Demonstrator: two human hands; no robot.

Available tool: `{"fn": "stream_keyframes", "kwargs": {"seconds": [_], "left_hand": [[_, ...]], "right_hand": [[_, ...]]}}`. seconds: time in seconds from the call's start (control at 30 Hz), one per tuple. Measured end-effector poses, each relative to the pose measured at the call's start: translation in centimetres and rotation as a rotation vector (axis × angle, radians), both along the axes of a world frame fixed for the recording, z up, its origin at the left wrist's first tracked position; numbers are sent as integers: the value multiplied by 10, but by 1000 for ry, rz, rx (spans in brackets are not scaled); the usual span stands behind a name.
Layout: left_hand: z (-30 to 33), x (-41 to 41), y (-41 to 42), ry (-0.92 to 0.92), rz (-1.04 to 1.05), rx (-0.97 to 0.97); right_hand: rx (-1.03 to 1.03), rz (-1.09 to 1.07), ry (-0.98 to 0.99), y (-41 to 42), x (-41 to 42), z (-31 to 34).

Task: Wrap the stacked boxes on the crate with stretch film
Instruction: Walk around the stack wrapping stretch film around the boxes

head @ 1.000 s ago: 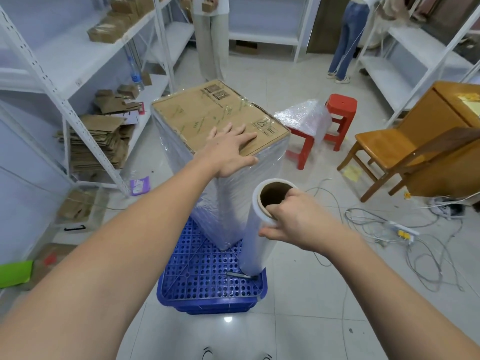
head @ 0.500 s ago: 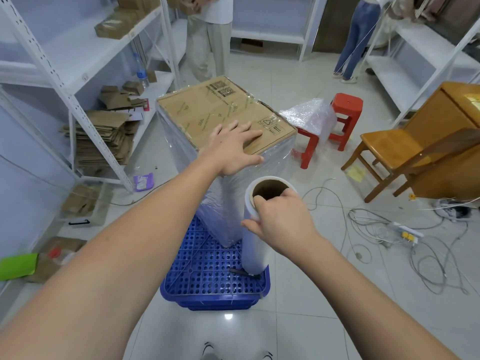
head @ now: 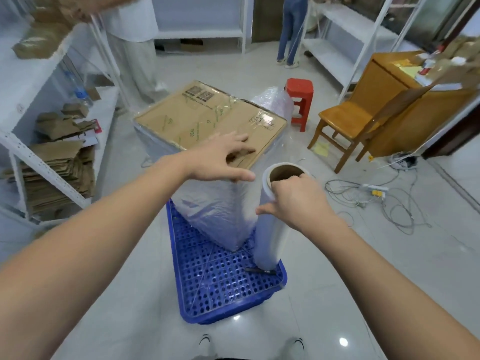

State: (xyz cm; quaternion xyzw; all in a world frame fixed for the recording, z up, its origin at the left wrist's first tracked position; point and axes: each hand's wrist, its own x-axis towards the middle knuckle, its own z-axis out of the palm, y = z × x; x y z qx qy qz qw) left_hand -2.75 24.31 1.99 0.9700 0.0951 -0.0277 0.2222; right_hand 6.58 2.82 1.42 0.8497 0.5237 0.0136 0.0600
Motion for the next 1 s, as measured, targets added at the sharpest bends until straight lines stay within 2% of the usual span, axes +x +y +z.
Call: {"fn": "stream_keyframes", "kwargs": {"seconds": [0.07,0.13,0.3,0.47,0.63,1.0], "left_hand": [[-7,-9,11,68,-153,224],[-18,-11,14,56,-203,399],[-37,-12,19,-84,-226,584],[-36,-9,19,-77,-231,653],[-30,3,17,-32,-188,622],[-26,42,-6,1,-89,605]], "right_hand": [[-8,-56,8,1,-1,3],[-1,-100,-2,2,-5,2],[47,-209,-91,8,-19,-8],[71,-244,-76,13,-4,-8],[46,-166,-40,5,1,-1],[132,-14,-37,-10,7,-1]]}}
